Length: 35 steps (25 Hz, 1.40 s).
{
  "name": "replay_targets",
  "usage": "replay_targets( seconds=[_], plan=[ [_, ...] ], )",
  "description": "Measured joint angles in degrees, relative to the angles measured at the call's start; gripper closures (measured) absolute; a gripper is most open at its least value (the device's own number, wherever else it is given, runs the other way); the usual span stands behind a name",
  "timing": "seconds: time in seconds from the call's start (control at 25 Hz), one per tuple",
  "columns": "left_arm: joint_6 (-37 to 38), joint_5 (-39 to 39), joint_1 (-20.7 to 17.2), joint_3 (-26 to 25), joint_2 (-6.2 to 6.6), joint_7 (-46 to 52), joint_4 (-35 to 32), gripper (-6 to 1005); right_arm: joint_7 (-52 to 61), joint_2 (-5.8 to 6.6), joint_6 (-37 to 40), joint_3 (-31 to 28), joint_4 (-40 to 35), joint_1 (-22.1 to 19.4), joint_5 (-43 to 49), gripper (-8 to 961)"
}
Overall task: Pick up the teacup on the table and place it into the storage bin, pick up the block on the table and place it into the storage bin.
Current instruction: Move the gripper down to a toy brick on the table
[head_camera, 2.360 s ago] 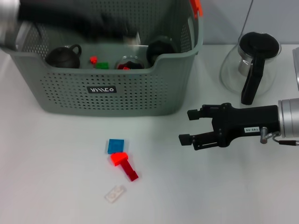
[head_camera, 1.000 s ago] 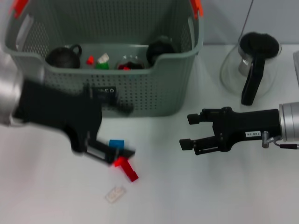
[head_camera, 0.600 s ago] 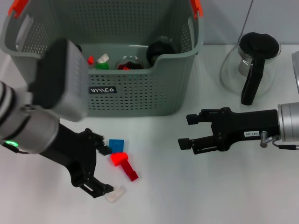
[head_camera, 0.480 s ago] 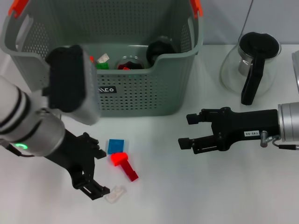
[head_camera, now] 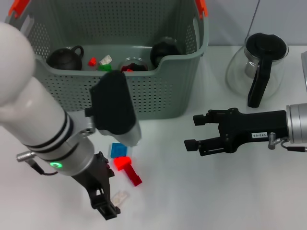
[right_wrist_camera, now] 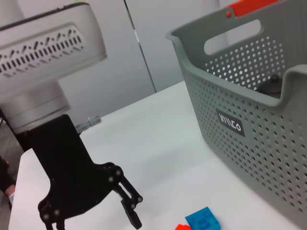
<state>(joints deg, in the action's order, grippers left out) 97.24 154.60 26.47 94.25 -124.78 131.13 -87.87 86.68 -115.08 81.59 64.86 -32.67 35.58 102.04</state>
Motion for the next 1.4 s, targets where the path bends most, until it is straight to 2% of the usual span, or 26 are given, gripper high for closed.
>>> replay_targets(
  seconds=[0.4, 1.04, 1.4],
  plan=[
    [-3.4, 3.4, 1.9, 4.6, -0.03, 8.9, 2.7, 165, -0.2, 0.12, -0.1, 0.0, 0.0, 0.3, 0.0, 28],
    [-4.2, 3.8, 2.3, 7.7, -0.03, 10.2, 2.9, 184, -0.2, 0.13, -0.1, -0.3, 0.0, 0.4, 0.0, 29],
    [-7.6, 3.8, 2.8, 9.1, -0.02, 11.7, 6.3, 195, -0.2, 0.13, -0.3, -0.4, 0.0, 0.5, 0.0, 29]
  ],
)
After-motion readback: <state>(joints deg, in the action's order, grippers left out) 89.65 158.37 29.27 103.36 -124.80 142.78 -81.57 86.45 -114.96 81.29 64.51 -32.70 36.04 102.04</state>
